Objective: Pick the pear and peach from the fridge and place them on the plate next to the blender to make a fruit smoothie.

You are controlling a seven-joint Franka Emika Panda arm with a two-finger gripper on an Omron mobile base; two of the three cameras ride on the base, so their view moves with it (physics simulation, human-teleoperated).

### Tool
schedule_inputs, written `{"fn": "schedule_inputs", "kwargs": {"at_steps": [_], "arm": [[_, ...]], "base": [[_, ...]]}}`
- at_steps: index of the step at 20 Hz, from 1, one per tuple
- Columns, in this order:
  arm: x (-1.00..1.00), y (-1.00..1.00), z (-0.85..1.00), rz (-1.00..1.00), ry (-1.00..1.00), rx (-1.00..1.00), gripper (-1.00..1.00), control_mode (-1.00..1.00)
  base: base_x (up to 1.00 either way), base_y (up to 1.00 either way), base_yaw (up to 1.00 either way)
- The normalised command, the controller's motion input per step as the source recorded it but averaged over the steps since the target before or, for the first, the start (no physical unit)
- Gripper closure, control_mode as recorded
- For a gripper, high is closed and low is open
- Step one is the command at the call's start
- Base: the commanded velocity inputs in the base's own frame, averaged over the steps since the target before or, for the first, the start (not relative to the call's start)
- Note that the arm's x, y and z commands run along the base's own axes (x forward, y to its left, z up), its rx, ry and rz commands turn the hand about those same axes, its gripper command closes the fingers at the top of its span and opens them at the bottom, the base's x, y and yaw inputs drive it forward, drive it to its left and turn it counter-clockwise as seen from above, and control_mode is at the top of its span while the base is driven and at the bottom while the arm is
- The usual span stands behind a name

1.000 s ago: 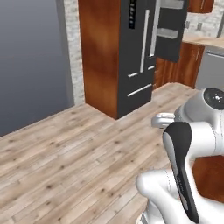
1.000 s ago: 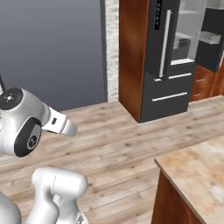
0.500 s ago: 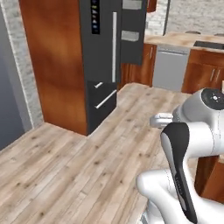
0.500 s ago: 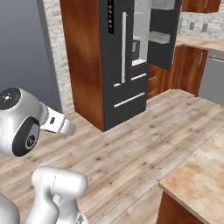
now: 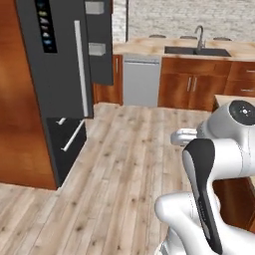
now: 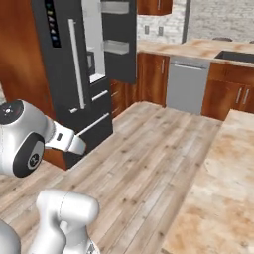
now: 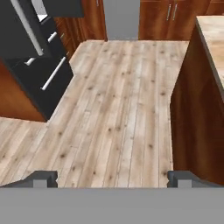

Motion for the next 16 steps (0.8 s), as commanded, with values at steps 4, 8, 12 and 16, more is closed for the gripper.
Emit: {"fn": "schedule_inputs", "kwargs": {"at_steps": [4,8,12,16], "arm": [[0.0,0.0,0.0,0.0,0.0,0.0,-1.0,1.0],[0.0,0.0,0.0,0.0,0.0,0.0,-1.0,1.0],[0.0,0.0,0.0,0.0,0.0,0.0,-1.0,1.0],[0.0,0.0,0.0,0.0,0.0,0.0,-1.0,1.0]], "base": [[1.0,0.0,-0.38],[1.0,0.0,-0.33],[1.0,0.03,-0.19],[1.0,0.03,-0.06]]}}
